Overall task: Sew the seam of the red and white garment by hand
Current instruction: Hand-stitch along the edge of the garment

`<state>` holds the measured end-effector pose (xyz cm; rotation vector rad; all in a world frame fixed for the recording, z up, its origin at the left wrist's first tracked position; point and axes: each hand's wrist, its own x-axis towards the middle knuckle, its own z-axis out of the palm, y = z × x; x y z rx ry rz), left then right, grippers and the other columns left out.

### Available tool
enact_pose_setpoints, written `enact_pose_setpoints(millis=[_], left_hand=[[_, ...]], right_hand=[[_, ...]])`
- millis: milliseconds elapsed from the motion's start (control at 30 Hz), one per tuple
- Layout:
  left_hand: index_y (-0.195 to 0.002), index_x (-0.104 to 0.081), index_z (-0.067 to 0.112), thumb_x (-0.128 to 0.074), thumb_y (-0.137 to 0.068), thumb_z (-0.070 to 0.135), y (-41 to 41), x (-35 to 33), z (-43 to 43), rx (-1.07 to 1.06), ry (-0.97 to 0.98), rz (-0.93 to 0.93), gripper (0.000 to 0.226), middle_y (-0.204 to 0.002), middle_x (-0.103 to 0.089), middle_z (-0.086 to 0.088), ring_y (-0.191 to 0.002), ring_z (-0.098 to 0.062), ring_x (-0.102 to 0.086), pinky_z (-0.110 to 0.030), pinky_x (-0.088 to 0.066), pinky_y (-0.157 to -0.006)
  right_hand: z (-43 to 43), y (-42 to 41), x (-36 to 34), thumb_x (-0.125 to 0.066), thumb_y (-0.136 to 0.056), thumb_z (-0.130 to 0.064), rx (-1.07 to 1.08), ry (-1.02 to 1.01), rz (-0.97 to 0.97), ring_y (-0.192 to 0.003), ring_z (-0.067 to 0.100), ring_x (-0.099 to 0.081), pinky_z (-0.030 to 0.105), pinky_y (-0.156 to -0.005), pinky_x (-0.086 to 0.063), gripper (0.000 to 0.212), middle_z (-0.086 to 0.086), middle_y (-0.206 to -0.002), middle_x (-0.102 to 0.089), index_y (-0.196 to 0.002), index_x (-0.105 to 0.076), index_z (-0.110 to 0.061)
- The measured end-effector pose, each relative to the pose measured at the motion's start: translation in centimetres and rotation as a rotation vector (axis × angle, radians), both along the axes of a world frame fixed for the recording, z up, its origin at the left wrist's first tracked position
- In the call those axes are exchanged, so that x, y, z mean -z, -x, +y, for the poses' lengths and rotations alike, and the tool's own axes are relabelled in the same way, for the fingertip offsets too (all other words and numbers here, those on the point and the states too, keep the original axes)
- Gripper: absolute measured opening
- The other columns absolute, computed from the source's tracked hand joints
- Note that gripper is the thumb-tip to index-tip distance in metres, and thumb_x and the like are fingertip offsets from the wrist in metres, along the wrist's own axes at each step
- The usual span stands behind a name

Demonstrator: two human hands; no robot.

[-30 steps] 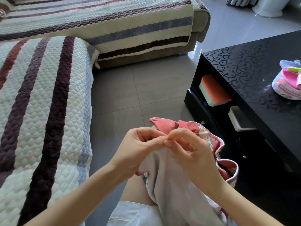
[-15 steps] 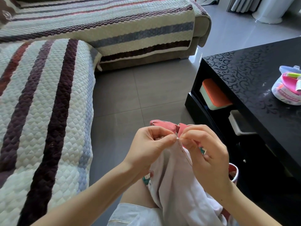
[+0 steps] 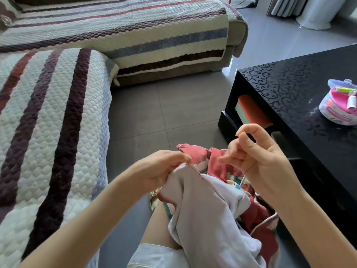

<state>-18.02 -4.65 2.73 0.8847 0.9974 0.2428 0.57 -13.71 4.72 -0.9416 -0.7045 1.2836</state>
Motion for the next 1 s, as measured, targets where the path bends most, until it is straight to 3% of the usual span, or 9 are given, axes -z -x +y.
enact_pose_setpoints(millis=[100,233,300,400,567,700,867,933,1000], left_hand=[[-0.077,-0.063,0.01,-0.071,-0.048,0.022,0.2,-0.8,1.2,0.043,0.069,-0.027,0.033,-0.077,-0.064,-0.004,-0.062,-0.011,-0.058,-0.018,-0.047,-0.054],[-0.062,-0.062,0.018,-0.063,-0.057,0.019,0.1,-2.6,2.5,0.098,-0.045,-0.046,0.005,-0.077,-0.061,0.0,-0.068,-0.012,-0.054,-0.025,-0.036,-0.062],[-0.057,-0.061,0.02,-0.055,-0.063,0.019,-0.1,-3.6,3.1,0.122,-0.102,-0.058,0.009,-0.073,-0.06,0.001,-0.067,-0.012,-0.055,-0.027,-0.034,-0.065],[-0.065,-0.058,0.017,-0.051,-0.067,0.02,-0.3,-4.9,3.8,0.182,-0.19,-0.044,0.008,-0.071,-0.062,0.003,-0.067,-0.011,-0.055,-0.027,-0.036,-0.067],[-0.065,-0.056,0.018,-0.056,-0.077,0.021,-0.8,-6.8,4.3,0.304,-0.368,-0.048,0.012,-0.062,-0.054,0.004,-0.059,-0.01,-0.051,-0.028,-0.03,-0.063],[-0.054,-0.059,0.022,-0.06,-0.079,0.024,-1.4,-8.2,4.2,0.36,-0.476,-0.053,0.025,-0.057,-0.045,0.007,-0.057,-0.01,-0.043,-0.028,-0.029,-0.063],[-0.054,-0.059,0.022,-0.062,-0.078,0.025,-2.0,-8.9,4.4,0.35,-0.549,-0.06,0.025,-0.057,-0.043,0.006,-0.057,-0.011,-0.039,-0.027,-0.029,-0.062],[-0.058,-0.054,0.017,-0.062,-0.079,0.026,-2.0,-8.9,4.5,0.353,-0.56,-0.061,0.024,-0.058,-0.042,0.004,-0.058,-0.012,-0.039,-0.027,-0.029,-0.062],[-0.063,-0.05,0.014,-0.062,-0.079,0.026,-2.0,-8.7,4.6,0.353,-0.564,-0.058,0.023,-0.059,-0.041,0.003,-0.058,-0.011,-0.04,-0.027,-0.03,-0.062]], right_hand=[[0.6,-0.8,-0.3,-0.062,-0.074,-0.025,0.012,0.026,0.097,-0.045,0.013,-0.044,0.025,-0.051,-0.048,0.01,0.002,-0.054,-0.041,-0.079,-0.064,-0.017],[1.4,-1.7,-0.1,-0.05,-0.088,-0.021,0.043,0.004,0.03,-0.044,0.008,-0.026,0.017,-0.043,-0.034,0.012,-0.002,-0.054,-0.03,-0.085,-0.061,-0.016],[2.0,-2.1,0.7,-0.047,-0.093,-0.018,0.044,0.021,-0.087,-0.046,0.007,-0.021,0.016,-0.042,-0.026,0.014,-0.003,-0.055,-0.025,-0.088,-0.059,-0.014],[2.8,-1.9,1.9,-0.043,-0.099,-0.008,0.046,0.11,-0.341,-0.049,0.006,-0.022,0.017,-0.044,-0.02,0.021,-0.002,-0.059,-0.027,-0.086,-0.059,-0.014],[3.7,0.0,2.4,-0.045,-0.097,0.0,-0.056,0.049,-0.665,-0.05,-0.002,-0.043,0.011,-0.052,-0.035,0.022,-0.019,-0.054,-0.049,-0.084,-0.057,-0.012],[4.2,1.7,2.2,-0.052,-0.091,-0.011,-0.099,-0.037,-0.655,-0.062,0.002,-0.045,0.012,-0.06,-0.037,0.012,-0.014,-0.068,-0.054,-0.081,-0.058,-0.014],[4.1,2.4,1.4,-0.048,-0.086,-0.013,-0.181,-0.142,-0.487,-0.057,-0.003,-0.046,0.01,-0.06,-0.037,0.009,-0.017,-0.068,-0.055,-0.083,-0.055,-0.012],[4.0,2.8,1.1,-0.046,-0.086,-0.011,-0.197,-0.177,-0.445,-0.056,-0.002,-0.043,0.01,-0.059,-0.037,0.007,-0.017,-0.066,-0.05,-0.087,-0.053,-0.011],[3.8,3.0,0.8,-0.047,-0.087,-0.011,-0.196,-0.211,-0.384,-0.055,0.004,-0.035,0.014,-0.055,-0.033,0.012,-0.005,-0.064,-0.04,-0.098,-0.048,-0.011]])
